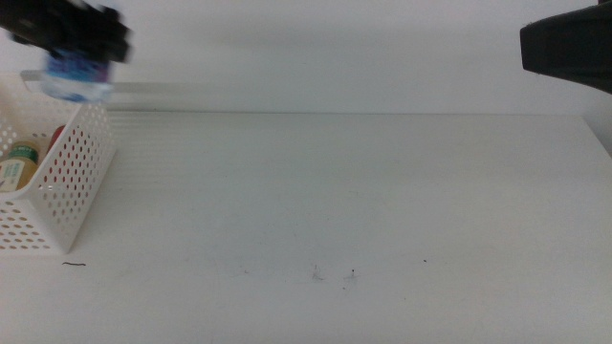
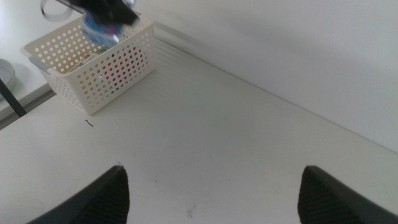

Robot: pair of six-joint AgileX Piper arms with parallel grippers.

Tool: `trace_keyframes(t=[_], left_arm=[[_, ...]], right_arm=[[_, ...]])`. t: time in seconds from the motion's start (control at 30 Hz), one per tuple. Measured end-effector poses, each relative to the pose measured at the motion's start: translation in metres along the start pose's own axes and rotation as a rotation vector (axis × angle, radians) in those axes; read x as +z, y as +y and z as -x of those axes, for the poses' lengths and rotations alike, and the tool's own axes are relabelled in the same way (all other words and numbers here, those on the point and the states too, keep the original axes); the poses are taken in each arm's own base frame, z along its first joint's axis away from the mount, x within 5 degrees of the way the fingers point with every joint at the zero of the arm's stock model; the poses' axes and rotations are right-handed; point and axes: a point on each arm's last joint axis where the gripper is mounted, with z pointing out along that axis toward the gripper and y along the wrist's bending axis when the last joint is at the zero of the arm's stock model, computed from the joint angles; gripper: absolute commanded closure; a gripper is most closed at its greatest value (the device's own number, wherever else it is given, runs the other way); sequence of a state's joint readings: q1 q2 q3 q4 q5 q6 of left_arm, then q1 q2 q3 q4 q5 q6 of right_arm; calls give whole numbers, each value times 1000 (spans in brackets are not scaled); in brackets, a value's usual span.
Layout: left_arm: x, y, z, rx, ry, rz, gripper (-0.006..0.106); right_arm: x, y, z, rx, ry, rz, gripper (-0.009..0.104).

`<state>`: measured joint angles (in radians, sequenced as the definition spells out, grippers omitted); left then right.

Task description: Use arms to grab the bottles and put them into the dustbin to the left of the table.

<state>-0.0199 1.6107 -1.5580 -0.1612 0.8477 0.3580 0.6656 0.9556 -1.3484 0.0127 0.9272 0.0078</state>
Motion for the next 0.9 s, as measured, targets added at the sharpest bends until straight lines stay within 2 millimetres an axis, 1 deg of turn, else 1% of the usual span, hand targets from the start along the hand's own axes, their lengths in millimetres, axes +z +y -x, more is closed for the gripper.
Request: trace_keyframes(t=[0.1,0.2,0.3,0.43,0.53,0.63,0.7,0.8,0.83,0.9], left_arm=[[-1,41,5,-41,50,44,99],[6,71,3,-88,123,58,99],[22,97,-6,-138,210,59,99],[49,121,-27,-202,317,47,99],[69,131,-41,-242,375,44,99],[88,136,-52,-272,425,34,98],[98,137,-57,-283,449,26,95],[110,138,-64,-293,479,15,87],[112,138,-65,-294,484,12,82],[116,139,-68,-296,494,10,69]], right_arm=[[0,0,0,0,0,0,4],[0,0,0,0,0,0,4],[0,0,0,0,0,0,4],[0,0,0,0,0,0,4],[0,0,0,0,0,0,4],[0,0,0,0,0,0,4],[0,0,0,0,0,0,4],[0,0,0,0,0,0,4],[0,0,0,0,0,0,4],[0,0,0,0,0,0,4]])
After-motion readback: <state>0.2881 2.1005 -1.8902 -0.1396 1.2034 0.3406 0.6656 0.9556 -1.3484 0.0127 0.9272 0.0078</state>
